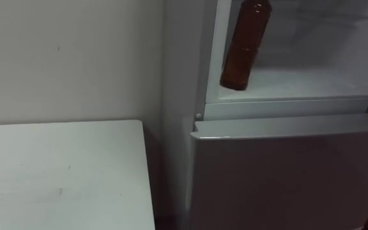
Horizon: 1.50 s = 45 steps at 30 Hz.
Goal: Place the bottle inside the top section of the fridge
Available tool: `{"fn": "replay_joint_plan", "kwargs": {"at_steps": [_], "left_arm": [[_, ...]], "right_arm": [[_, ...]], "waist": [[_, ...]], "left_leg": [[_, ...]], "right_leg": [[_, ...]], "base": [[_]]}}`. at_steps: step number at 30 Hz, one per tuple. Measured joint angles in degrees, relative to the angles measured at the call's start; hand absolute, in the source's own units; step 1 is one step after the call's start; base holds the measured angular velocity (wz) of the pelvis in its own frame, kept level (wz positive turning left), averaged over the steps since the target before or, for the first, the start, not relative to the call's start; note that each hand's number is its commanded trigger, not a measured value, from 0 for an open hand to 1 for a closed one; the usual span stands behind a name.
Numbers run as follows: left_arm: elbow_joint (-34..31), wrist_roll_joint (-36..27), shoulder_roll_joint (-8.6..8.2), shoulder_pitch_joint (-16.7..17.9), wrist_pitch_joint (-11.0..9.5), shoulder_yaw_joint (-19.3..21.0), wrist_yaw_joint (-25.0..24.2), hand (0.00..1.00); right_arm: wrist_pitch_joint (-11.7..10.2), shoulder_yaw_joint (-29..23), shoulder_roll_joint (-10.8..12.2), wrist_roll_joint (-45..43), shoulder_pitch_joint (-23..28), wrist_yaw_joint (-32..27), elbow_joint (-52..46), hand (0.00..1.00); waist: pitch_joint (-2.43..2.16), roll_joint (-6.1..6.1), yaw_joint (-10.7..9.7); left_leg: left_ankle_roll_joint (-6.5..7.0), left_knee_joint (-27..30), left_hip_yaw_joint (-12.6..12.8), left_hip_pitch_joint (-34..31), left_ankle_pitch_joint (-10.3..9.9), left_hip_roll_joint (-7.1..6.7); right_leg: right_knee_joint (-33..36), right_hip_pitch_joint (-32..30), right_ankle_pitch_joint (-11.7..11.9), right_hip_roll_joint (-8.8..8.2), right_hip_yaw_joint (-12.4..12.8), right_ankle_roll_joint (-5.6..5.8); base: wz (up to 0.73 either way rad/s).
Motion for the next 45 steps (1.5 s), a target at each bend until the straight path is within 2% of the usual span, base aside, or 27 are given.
{"fn": "replay_joint_plan", "kwargs": {"at_steps": [10, 15, 19, 25, 30, 31, 32, 33, 34, 35, 37, 38, 40, 42, 45], "left_arm": [[-0.05, 0.01, -0.11, 0.56, -0.6, -0.18, 0.95, 0.0], [-0.05, 0.13, -0.13, 1.13, -0.59, -0.17, 1.84, 0.0], [-0.05, 0.47, -0.13, 1.45, -0.53, -0.12, 1.77, 0.0], [-0.03, 0.52, -0.13, 0.74, -0.48, -0.14, 1.64, 0.0], [0.49, 0.5, -0.05, 0.6, -0.52, -0.14, 1.64, 0.0], [1.16, 0.5, 0.03, 0.55, -0.59, -0.15, 1.64, 0.0], [1.74, 0.51, 0.11, 0.39, -0.6, -0.44, 1.63, 0.0], [2.11, 0.55, 0.38, 0.32, -0.58, -1.41, 1.59, 0.0], [2.15, 0.56, 0.43, 0.34, -0.55, -1.61, 1.52, 0.0], [2.15, 0.6, 0.6, 0.28, -0.51, -1.84, 1.45, 0.0], [2.15, 0.57, 1.27, -0.02, -0.53, -2.63, 1.44, 0.0], [2.3, 0.54, 1.54, -0.3, -0.51, -3.79, 1.46, 0.0], [2.3, 0.53, 1.48, -0.58, -0.46, -5.82, 1.45, 0.0], [2.15, 0.52, 1.49, -1.08, -0.37, -6.9, 1.45, 0.0], [1.82, 0.51, 1.52, -1.96, -0.38, -8.31, 1.43, 0.0]], "right_arm": [[5.24, 5.08, 0.0, -9.6, 1.6, 0.5, -6.39, 0.0], [6.81, 5.63, 0.0, -11.44, 1.78, 1.49, -7.58, 0.0], [8.71, 5.64, 0.0, -18.33, 3.36, 3.84, -9.04, 0.0], [11.05, 6.38, -0.03, -28.13, 3.41, 8.29, -10.55, 0.0], [11.32, 6.43, -0.71, -32.39, 3.4, 10.49, -13.47, 0.0], [10.97, 6.28, -0.77, -32.36, 3.24, 10.62, -15.29, 0.0], [9.18, 5.73, -1.09, -32.28, 2.89, 10.66, -18.8, 0.0], [6.07, 5.35, -2.28, -32.24, 2.39, 10.81, -21.94, 0.0], [4.29, 5.34, -3.01, -32.28, 1.88, 11.02, -23.02, 0.0], [1.44, 5.31, -4.25, -32.49, 0.53, 11.73, -24.66, 0.0], [-1.85, 5.2, -4.62, -32.95, -1.06, 13.01, -26.75, 0.0], [-4.1, 5.19, -4.67, -33.92, -1.15, 13.67, -27.44, 0.0], [-6.11, 5.25, -4.56, -34.45, -1.1, 14.67, -27.71, 0.0], [-7.02, 5.26, -4.14, -34.52, -1.07, 15.21, -27.68, 0.0], [-8.57, 5.43, -3.91, -34.51, -1.09, 15.76, -27.68, 0.0]], "waist": [[0.07, -0.13, -0.31], [0.32, -0.58, -0.43], [0.51, -1.25, -0.34], [0.43, -1.75, -0.2], [0.31, -2.12, -0.12], [0.2, -2.33, -0.1], [0.1, -2.45, 0.07], [0.01, -2.62, 0.23], [-0.03, -2.64, 0.29], [0.01, -2.62, 0.37], [-0.33, -2.92, 0.56], [-0.21, -3.3, 1.09], [-0.22, -3.18, 2.02], [-0.26, -2.95, 2.82], [-0.2, -1.81, 3.42]], "left_leg": [[-0.36, 0.0, 0.54, -0.02, 0.09, -0.12], [-0.4, 0.02, 0.39, -0.11, 0.12, -0.31], [-0.41, -0.04, 0.41, -0.17, 0.12, -0.56], [-0.42, -0.02, 0.41, -0.04, 0.13, -0.54], [-0.53, 0.0, 0.37, -0.03, 0.18, -0.37], [-0.59, 0.02, 0.34, 0.01, 0.2, -0.3], [-0.67, 0.19, 0.32, 0.0, 0.17, -0.12], [-0.82, 0.51, 0.11, 0.02, 0.08, 0.17], [-0.92, 0.7, -0.1, 0.05, 0.01, 0.39], [-1.07, 0.98, -0.46, 0.13, -0.09, 0.79], [-1.28, 1.36, -1.33, 0.29, -0.19, 1.36], [-1.39, 1.45, -1.65, 0.61, -0.24, 1.64], [-1.46, 1.71, -1.75, 0.93, -0.53, 2.03], [-1.33, 1.8, -1.79, 0.9, -0.71, 2.09], [-1.1, 1.77, -1.92, 0.66, -0.86, 2.11]], "right_leg": [[1.56, -1.05, -1.25, -0.07, 0.71, -0.34], [2.05, -1.68, -1.8, -0.34, 0.62, -0.42], [3.22, -2.04, -2.43, -0.71, 0.62, -0.44], [3.37, -2.02, -2.51, -0.72, 0.64, -0.47], [3.03, -1.63, -2.45, -0.85, 0.55, -0.58], [2.95, -1.5, -2.43, -0.85, 0.5, -0.61], [2.69, -1.27, -2.36, -0.81, 0.45, -0.73], [2.03, -0.77, -2.22, -0.67, 0.18, -0.88], [1.44, -0.41, -2.04, -0.5, -0.08, -0.93], [0.14, 0.37, -1.64, -0.08, -0.38, -1.04], [-1.81, 1.8, -1.01, 0.43, -1.17, -1.18], [-2.93, 2.87, -0.59, 0.76, -1.52, -1.19], [-4.44, 4.08, 0.27, 1.22, -1.75, -1.17], [-4.45, 4.13, 0.54, 1.1, -2.26, -1.16], [-4.51, 4.15, 0.97, 1.03, -2.61, -0.91]], "base": [[-0.04], [0.01], [0.0], [0.0], [0.0], [0.03], [0.08], [0.11], [0.15], [0.14], [0.22], [0.19], [0.04], [0.0], [0.02]]}}
